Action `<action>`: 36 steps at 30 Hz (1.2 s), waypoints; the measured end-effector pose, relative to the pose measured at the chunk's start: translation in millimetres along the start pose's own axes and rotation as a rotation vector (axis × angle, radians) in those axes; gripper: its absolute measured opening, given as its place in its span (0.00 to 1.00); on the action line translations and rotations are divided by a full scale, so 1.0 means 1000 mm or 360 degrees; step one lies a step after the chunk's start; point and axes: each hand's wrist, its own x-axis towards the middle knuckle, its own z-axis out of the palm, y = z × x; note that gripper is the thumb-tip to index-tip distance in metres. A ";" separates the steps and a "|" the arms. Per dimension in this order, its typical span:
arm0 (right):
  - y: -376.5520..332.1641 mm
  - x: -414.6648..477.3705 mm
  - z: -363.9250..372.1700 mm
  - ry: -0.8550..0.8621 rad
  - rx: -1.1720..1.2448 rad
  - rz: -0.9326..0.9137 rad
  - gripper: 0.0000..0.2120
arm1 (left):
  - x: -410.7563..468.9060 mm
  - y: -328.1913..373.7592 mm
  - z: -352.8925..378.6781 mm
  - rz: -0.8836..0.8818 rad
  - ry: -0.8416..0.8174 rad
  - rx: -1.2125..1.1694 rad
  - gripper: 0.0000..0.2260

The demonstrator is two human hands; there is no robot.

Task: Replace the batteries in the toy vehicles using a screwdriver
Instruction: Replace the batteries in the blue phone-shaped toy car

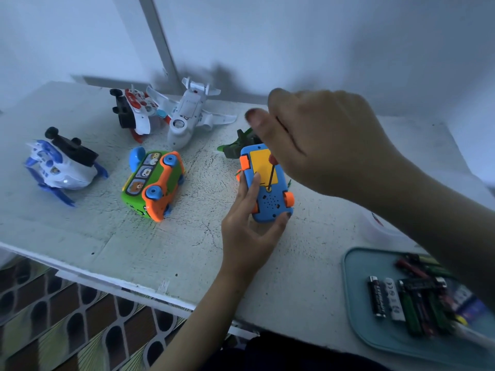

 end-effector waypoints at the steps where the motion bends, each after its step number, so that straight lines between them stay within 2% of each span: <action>1: 0.000 0.000 -0.001 -0.0038 0.0052 -0.0033 0.21 | 0.000 0.001 0.000 0.0012 0.0004 0.0000 0.33; 5: 0.007 0.002 -0.005 -0.0241 0.0572 -0.0033 0.21 | 0.000 0.001 0.000 -0.0003 -0.0049 0.0002 0.33; 9: 0.014 -0.003 -0.003 -0.0049 0.0859 -0.0144 0.11 | 0.000 0.000 0.001 -0.0008 -0.0041 -0.0035 0.34; 11: 0.015 -0.006 -0.004 0.0080 0.0760 -0.0204 0.13 | 0.000 -0.001 0.001 -0.0016 -0.0042 -0.0030 0.34; 14: 0.019 -0.005 -0.001 0.0042 0.0401 -0.0215 0.21 | 0.001 0.000 0.000 -0.0025 -0.0042 -0.0042 0.33; 15: 0.020 -0.005 -0.001 0.0000 0.0381 -0.0224 0.22 | 0.001 0.001 0.000 -0.0027 -0.0041 -0.0050 0.33; 17: 0.025 -0.005 -0.002 -0.0138 0.0574 -0.0257 0.22 | 0.001 0.001 0.000 -0.0026 -0.0041 -0.0061 0.33; 20: 0.032 -0.002 -0.006 -0.0248 0.0748 -0.0284 0.18 | 0.001 0.001 0.000 -0.0010 -0.0040 -0.0036 0.33; 23: 0.033 0.003 -0.007 -0.0156 0.0571 -0.0298 0.06 | 0.000 0.000 0.001 -0.0006 -0.0034 -0.0007 0.33; 24: 0.032 0.003 -0.008 -0.0119 0.0502 -0.0293 0.05 | 0.001 0.000 0.001 -0.0017 -0.0030 -0.0006 0.34; 32: 0.027 0.002 -0.008 0.0057 0.0108 -0.0149 0.18 | 0.000 0.001 0.001 -0.0033 -0.0006 -0.0007 0.34; 36: 0.018 0.002 -0.009 -0.0045 -0.0218 0.0016 0.25 | -0.001 0.000 0.001 -0.0044 -0.0030 -0.0022 0.33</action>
